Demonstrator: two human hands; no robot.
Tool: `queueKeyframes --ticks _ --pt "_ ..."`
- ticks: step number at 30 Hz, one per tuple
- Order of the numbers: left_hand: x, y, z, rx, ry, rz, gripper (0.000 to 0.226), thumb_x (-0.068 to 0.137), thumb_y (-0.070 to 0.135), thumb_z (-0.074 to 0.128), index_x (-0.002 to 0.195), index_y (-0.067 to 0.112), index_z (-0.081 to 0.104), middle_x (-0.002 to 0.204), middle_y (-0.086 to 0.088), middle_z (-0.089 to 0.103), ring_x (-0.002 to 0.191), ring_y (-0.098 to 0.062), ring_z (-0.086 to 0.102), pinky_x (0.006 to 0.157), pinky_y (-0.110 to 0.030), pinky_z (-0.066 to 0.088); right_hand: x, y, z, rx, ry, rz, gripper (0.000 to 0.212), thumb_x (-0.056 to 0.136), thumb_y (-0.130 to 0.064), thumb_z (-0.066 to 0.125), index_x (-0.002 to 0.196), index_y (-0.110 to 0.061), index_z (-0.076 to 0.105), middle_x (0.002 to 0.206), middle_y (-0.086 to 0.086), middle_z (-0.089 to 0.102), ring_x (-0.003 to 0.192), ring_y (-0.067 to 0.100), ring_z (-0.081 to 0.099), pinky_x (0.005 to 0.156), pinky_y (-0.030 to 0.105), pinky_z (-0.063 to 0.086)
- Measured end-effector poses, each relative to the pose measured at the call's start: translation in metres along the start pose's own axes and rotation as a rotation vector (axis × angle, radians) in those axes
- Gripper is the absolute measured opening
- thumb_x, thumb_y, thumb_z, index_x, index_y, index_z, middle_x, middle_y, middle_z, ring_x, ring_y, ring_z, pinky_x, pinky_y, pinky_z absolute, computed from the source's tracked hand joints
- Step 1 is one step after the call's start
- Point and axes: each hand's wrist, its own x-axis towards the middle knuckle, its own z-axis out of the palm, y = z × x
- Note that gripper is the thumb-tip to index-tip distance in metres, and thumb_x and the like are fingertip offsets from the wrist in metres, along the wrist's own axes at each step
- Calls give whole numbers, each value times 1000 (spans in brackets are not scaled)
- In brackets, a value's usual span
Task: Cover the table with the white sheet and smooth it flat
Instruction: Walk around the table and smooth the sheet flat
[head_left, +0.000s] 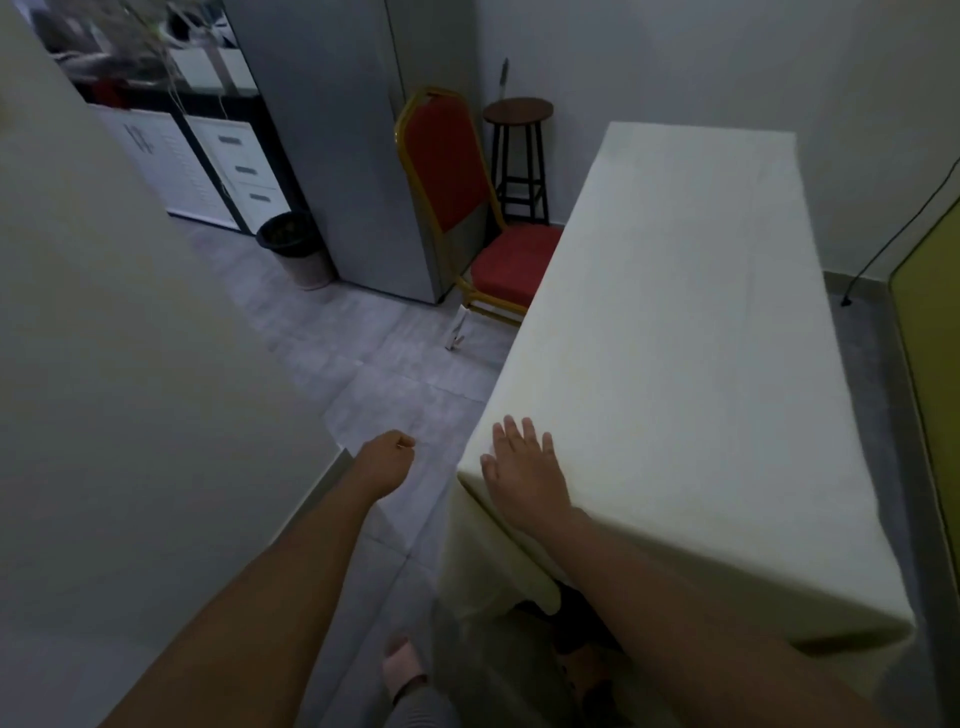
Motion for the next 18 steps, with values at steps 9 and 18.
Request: queueKeyframes --ticks 9,18 --pt "68 -18 -25 193 -121 169 42 101 28 34 137 7 44 141 -16 47 127 -32 45 101 -34 35 82 -44 21 -71 -47 123 53 101 -30 23 150 -8 18 160 8 13 148 27 2 118 49 -1" --pt "123 -3 -49 307 -204 337 50 101 36 31 146 12 31 151 -10 36 136 -27 37 111 -36 29 105 -41 13 -113 -43 418 56 102 -34 17 152 -10 9 161 9 3 148 30 -3 117 50 -3"
